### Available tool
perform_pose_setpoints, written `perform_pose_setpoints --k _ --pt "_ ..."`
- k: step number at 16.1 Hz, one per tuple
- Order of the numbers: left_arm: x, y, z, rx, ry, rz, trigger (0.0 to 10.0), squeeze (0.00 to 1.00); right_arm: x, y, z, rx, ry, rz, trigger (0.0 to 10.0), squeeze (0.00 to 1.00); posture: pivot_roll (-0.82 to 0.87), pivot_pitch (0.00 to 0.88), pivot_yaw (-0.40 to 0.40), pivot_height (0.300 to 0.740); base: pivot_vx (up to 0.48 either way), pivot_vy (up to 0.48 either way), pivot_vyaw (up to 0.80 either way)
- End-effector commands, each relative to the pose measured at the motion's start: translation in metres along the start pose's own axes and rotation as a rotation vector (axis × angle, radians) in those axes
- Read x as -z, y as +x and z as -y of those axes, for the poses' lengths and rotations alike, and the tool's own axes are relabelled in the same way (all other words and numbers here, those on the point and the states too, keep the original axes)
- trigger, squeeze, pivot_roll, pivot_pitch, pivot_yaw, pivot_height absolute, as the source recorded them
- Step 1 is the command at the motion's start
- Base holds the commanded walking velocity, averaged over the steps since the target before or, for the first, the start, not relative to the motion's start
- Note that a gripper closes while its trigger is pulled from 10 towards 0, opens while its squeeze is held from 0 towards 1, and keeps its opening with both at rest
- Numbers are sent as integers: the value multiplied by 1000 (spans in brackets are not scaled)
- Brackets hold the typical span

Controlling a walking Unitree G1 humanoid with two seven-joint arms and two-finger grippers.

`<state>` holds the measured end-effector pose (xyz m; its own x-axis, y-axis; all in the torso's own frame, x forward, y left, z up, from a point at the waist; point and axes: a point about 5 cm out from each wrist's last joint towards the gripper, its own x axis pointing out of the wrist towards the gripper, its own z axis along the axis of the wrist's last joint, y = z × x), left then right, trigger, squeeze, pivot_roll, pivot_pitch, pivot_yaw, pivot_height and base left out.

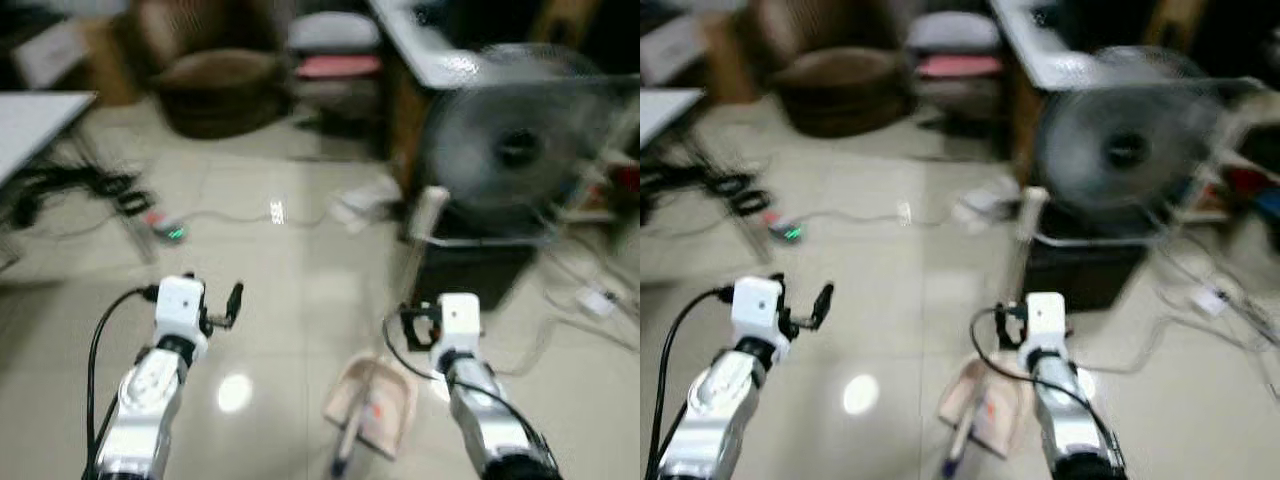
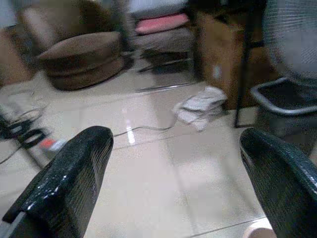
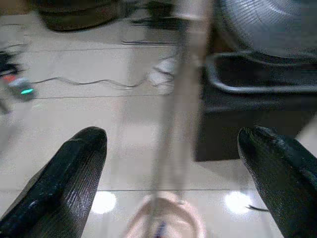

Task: Sweep floor

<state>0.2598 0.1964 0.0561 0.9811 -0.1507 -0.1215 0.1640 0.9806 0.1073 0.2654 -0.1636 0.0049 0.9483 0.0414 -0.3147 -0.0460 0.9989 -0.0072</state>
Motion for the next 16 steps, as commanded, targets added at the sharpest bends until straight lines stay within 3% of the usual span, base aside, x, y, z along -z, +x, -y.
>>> perform_pose_setpoints --k 1,6,12,13,14,16 --pt "-4 4 10 30 -1 17 10000 0 1 -1 9 21 -4 -2 10000 0 -87 26 5 740 345 0 -644" --pt "-2 5 9 37 7 13 10000 0 11 -2 10 16 -31 -27 10000 0 -84 27 6 740 334 0 0" --pt "-3 1 7 35 31 14 10000 0 11 -3 0 -35 12 -12 10000 0 -73 50 11 740 0 0 0" --pt "-3 1 5 30 43 15 10000 0 11 -4 -1 -39 12 -8 10000 698 -69 52 12 740 0 0 0" --pt "-3 -1 1 17 54 16 10000 0 12 -5 -2 -39 10 -4 10000 1000 -62 53 15 740 0 0 0" --pt "-8 -3 -8 -2 61 26 10000 0 12 -6 -3 -44 14 11 10000 1000 -55 77 39 740 0 0 0"
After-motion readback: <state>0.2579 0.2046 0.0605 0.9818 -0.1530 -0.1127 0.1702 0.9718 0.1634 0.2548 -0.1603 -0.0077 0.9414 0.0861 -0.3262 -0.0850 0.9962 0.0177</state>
